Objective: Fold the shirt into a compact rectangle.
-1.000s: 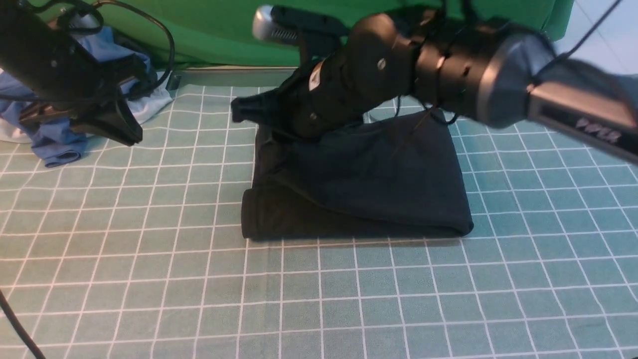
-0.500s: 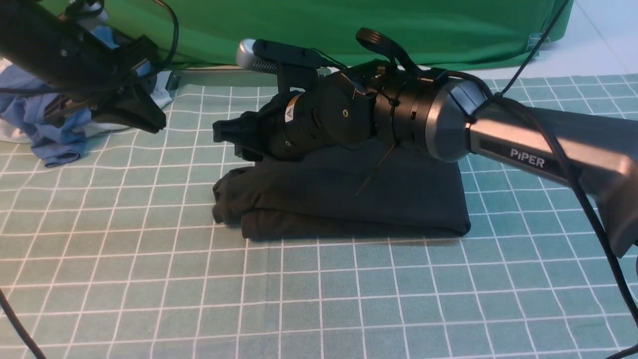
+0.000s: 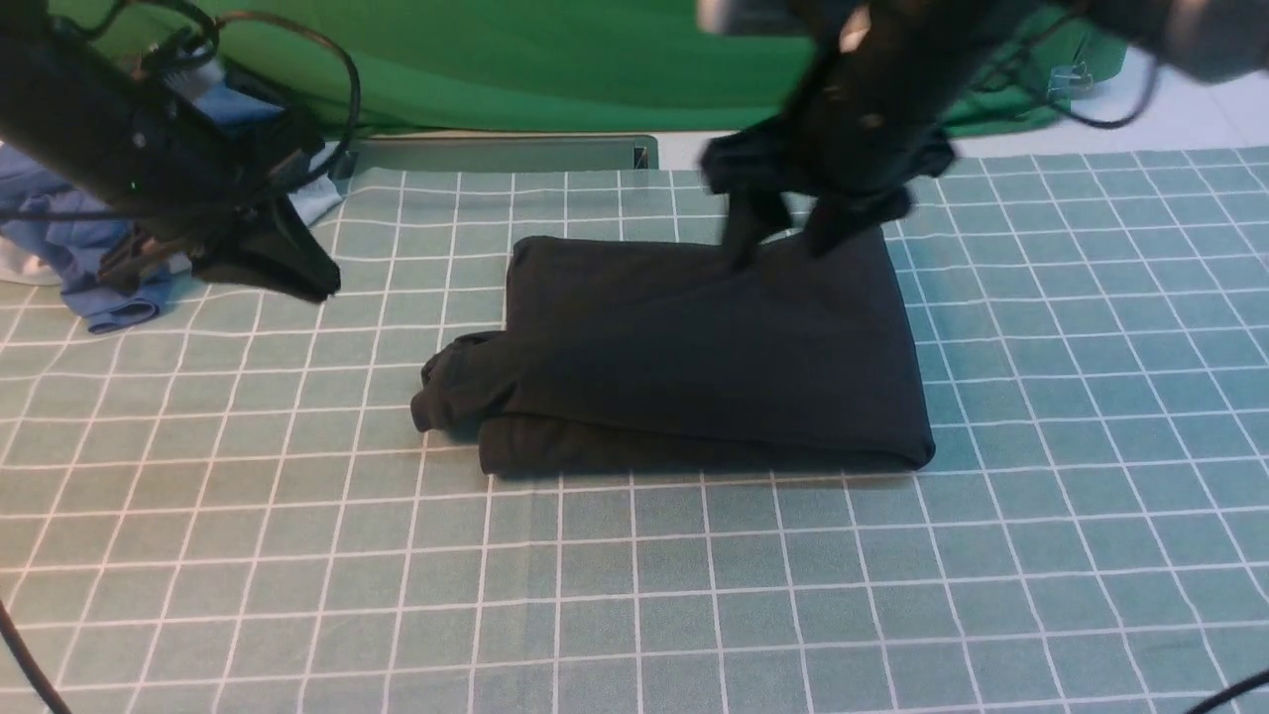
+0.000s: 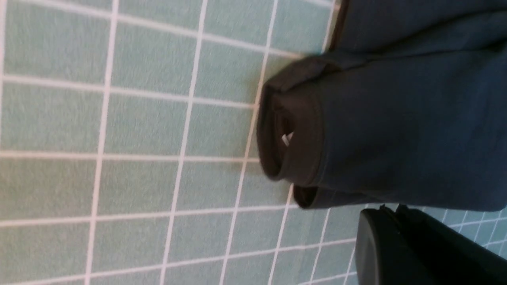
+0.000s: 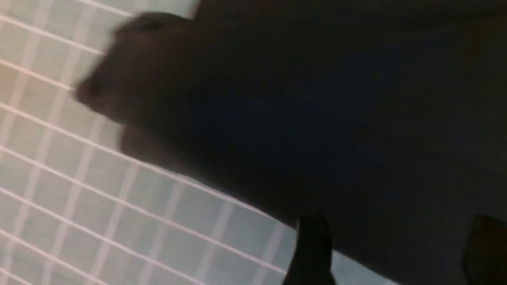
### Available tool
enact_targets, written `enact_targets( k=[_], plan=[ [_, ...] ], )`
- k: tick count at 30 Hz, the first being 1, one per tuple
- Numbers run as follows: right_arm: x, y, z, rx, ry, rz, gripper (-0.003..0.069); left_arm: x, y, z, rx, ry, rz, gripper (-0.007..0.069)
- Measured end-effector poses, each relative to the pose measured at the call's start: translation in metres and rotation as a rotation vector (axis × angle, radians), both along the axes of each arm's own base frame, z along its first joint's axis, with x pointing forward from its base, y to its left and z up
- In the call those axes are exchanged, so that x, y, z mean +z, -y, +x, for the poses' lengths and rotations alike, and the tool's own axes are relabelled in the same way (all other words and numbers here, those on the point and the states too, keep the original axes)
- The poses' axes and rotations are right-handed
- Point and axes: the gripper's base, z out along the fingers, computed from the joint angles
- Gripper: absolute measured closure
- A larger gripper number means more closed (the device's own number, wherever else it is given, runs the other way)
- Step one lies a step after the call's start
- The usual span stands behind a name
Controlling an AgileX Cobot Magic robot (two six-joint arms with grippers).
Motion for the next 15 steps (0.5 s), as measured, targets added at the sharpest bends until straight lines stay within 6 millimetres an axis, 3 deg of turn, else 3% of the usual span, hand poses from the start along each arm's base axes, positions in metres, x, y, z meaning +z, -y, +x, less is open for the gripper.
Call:
enact_targets(
  k=[2,3,4,5,9,15],
  plan=[
    [-0.006,0.011,-0.003,-0.006,-0.025,-0.020,0.0158,-0.005,0.001,-0.002,-0.002,-0.020,-0.002,0.0608],
    [-0.022,0.025,-0.010,-0.009,-0.087,-0.062,0.0158,-0.013,0.002,-0.006,-0.006,-0.049,-0.006,0.0608],
    [-0.024,0.026,-0.011,-0.010,-0.095,-0.068,0.0158,-0.014,0.002,-0.006,-0.006,-0.052,-0.006,0.0608],
    [-0.040,0.035,-0.015,-0.019,-0.148,-0.101,0.0151,-0.018,0.002,-0.009,-0.007,-0.068,-0.008,0.0608],
    [-0.070,0.047,-0.017,-0.047,-0.172,-0.131,0.0106,-0.023,0.002,-0.011,-0.009,-0.086,-0.007,0.0608],
    [-0.077,0.047,-0.012,-0.061,-0.124,-0.122,0.0081,-0.024,0.002,-0.012,-0.009,-0.087,-0.007,0.0607]
  ],
)
